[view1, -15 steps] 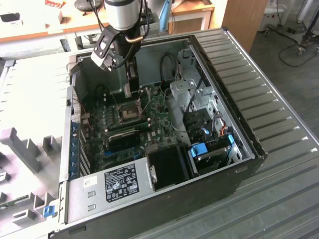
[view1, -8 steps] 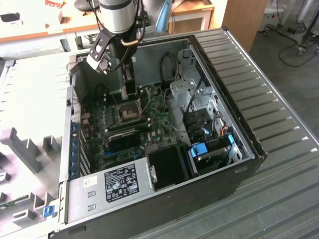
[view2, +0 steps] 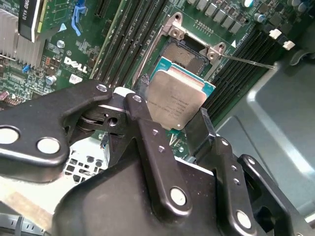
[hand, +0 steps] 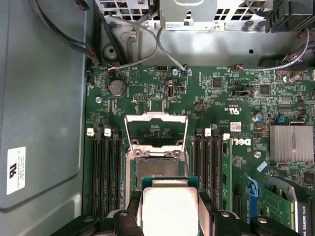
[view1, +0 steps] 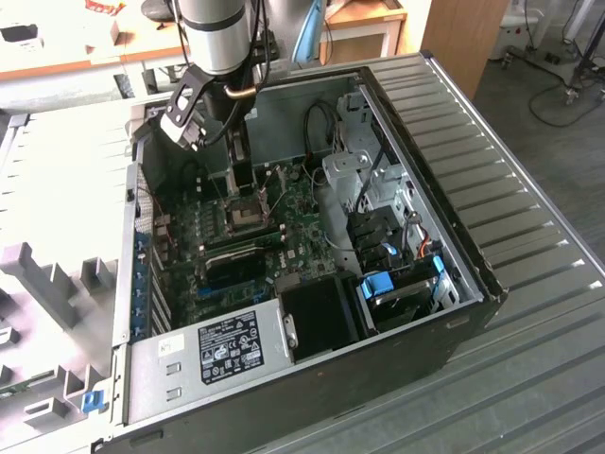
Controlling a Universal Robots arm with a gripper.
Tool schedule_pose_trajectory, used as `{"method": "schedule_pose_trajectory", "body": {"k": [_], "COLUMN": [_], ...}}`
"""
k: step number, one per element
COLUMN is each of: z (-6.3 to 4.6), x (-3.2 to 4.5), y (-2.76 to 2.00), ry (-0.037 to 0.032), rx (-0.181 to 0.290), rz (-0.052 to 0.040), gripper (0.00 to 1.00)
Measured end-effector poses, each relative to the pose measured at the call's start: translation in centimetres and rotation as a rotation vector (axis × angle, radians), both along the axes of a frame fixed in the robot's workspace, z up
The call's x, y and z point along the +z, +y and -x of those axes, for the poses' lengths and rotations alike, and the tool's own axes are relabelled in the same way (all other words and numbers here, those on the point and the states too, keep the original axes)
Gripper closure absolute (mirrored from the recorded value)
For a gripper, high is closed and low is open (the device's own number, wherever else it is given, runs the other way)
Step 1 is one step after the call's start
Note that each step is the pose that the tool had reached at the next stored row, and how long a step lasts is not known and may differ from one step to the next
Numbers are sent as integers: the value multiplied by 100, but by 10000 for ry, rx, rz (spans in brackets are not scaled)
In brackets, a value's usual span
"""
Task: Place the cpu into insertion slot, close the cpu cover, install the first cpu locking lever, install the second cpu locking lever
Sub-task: 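Place the cpu into insertion slot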
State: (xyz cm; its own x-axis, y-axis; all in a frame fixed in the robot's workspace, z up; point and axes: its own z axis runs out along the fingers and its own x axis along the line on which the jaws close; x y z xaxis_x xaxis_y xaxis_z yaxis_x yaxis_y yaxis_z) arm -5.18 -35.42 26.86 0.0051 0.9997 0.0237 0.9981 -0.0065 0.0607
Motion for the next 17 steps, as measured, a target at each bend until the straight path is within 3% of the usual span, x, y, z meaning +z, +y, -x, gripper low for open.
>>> {"method": "schedule_pose_trajectory", "body": {"k": [17], "z": [0], "x": [-62], "y": [0], "ry": [-1], "rx": [-1], "rz": [-1], "gripper": [46]}}
